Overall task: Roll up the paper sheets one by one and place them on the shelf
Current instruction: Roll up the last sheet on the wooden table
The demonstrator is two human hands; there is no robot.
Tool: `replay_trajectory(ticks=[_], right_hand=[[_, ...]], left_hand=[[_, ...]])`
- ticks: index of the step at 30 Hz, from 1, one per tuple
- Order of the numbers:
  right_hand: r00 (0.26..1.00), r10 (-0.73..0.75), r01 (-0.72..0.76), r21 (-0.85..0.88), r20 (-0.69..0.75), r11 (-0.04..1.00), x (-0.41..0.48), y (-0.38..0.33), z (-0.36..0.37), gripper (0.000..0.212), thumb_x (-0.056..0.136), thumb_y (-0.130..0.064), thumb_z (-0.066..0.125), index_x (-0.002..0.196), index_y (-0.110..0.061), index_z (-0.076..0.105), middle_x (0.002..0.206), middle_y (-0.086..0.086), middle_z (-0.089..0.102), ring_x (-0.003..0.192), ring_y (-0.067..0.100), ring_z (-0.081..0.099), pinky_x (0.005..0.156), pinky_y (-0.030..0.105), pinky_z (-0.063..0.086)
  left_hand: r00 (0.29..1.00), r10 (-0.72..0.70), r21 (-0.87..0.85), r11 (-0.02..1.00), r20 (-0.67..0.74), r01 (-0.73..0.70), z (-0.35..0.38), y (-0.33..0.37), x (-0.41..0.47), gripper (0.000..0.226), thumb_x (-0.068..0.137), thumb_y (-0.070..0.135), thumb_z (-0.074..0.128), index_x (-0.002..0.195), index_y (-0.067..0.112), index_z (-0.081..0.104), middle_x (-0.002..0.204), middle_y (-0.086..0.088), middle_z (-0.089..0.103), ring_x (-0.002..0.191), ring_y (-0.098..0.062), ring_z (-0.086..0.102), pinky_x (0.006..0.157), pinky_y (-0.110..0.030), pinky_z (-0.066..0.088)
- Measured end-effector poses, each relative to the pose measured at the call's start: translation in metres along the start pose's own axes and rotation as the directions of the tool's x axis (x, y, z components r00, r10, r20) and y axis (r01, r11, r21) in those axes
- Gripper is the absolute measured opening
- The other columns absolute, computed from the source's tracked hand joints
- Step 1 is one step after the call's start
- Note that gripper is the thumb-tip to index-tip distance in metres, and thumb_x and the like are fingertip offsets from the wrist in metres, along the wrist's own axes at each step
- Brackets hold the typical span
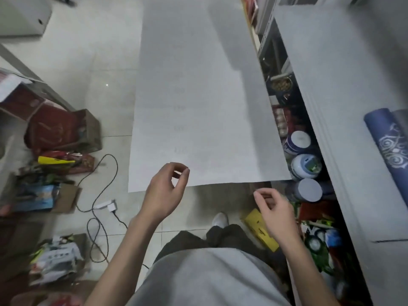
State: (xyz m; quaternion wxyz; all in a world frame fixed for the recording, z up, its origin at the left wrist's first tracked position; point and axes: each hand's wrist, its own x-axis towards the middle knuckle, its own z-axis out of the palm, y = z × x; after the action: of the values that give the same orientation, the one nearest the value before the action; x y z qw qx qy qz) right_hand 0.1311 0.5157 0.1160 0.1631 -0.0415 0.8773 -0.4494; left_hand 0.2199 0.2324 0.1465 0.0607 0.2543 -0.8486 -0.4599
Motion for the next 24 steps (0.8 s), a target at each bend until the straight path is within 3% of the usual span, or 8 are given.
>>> replay_trajectory(ticks=[5,10,13,15,17,19,22,24], right_hand=[[0.99,-0.12,0.119,0.014,0.067,0.993,0.074,-0.05,0.024,0.013,0.095,-0.037,0.064,0.103,-0.027,0.068,0.1,-0.016,0.067,0.091,-0.006,0.061,0.072,0.006,0.044],[0.975,-0.16,0.165,-0.022,0.153,0.986,0.113,-0.057,0.057,0.012,0.095,-0.04,0.063,0.102,-0.031,0.066,0.101,-0.02,0.066,0.09,-0.005,0.061,0.075,0.013,0.047],[0.961,-0.1,0.169,-0.259,0.258,0.951,0.125,-0.025,0.073,0.026,0.093,-0.044,0.063,0.111,-0.026,0.065,0.112,-0.012,0.062,0.097,0.004,0.06,0.092,0.032,0.049],[0.93,-0.053,0.252,-0.528,0.363,0.811,0.129,0.002,0.079,0.043,0.089,-0.05,0.065,0.124,-0.026,0.06,0.127,-0.005,0.052,0.116,0.016,0.051,0.105,0.037,0.04],[0.908,-0.023,0.32,-0.658,0.418,0.681,0.132,0.025,0.083,0.06,0.084,-0.051,0.072,0.134,-0.026,0.053,0.14,0.001,0.043,0.128,0.023,0.041,0.11,0.039,0.032],[0.906,-0.038,0.347,-0.686,0.422,0.639,0.137,0.04,0.085,0.061,0.084,-0.045,0.075,0.137,-0.024,0.052,0.145,0.005,0.041,0.133,0.026,0.039,0.112,0.042,0.031],[0.912,-0.132,0.367,-0.628,0.389,0.686,0.149,0.048,0.082,0.038,0.093,-0.036,0.065,0.128,-0.023,0.059,0.136,0.002,0.051,0.126,0.024,0.049,0.104,0.041,0.035],[0.918,-0.167,0.368,-0.613,0.36,0.699,0.156,0.049,0.078,0.041,0.09,-0.043,0.066,0.125,-0.024,0.06,0.132,0.0,0.051,0.123,0.024,0.049,0.101,0.041,0.036]], left_hand=[[0.99,-0.142,0.073,0.987,-0.002,0.142,0.001,-0.024,0.0,0.022,0.095,0.06,0.049,0.1,0.041,0.059,0.108,0.031,0.062,0.101,0.007,0.059,0.073,-0.023,0.047],[0.973,-0.23,0.264,0.94,0.019,0.217,0.01,-0.065,0.005,0.028,0.095,0.06,0.051,0.106,0.036,0.061,0.108,0.022,0.065,0.098,0.0,0.062,0.078,-0.03,0.051],[0.99,-0.129,0.47,0.878,0.06,0.086,0.028,-0.091,0.017,0.034,0.092,0.043,0.066,0.117,0.019,0.063,0.118,0.002,0.064,0.105,-0.023,0.063,0.086,-0.039,0.046],[0.987,-0.088,0.601,0.8,0.137,-0.012,0.041,-0.104,0.029,0.052,0.083,0.04,0.077,0.124,0.013,0.061,0.128,-0.009,0.058,0.112,-0.034,0.059,0.091,-0.044,0.046],[0.976,-0.071,0.665,0.741,0.207,-0.087,0.049,-0.117,0.044,0.07,0.071,0.04,0.084,0.128,0.012,0.057,0.134,-0.017,0.052,0.117,-0.04,0.055,0.096,-0.047,0.046],[0.968,-0.047,0.684,0.716,0.245,-0.139,0.052,-0.128,0.059,0.068,0.068,0.035,0.087,0.125,0.014,0.057,0.134,-0.016,0.051,0.114,-0.039,0.054,0.095,-0.046,0.046],[0.975,0.068,0.649,0.736,0.212,-0.192,0.05,-0.139,0.078,0.037,0.081,0.019,0.078,0.115,0.013,0.065,0.126,-0.013,0.059,0.109,-0.038,0.059,0.092,-0.046,0.046],[0.974,0.13,0.636,0.739,0.188,-0.221,0.045,-0.144,0.088,0.034,0.083,0.021,0.077,0.113,0.013,0.065,0.124,-0.012,0.06,0.108,-0.037,0.06,0.09,-0.046,0.046]])
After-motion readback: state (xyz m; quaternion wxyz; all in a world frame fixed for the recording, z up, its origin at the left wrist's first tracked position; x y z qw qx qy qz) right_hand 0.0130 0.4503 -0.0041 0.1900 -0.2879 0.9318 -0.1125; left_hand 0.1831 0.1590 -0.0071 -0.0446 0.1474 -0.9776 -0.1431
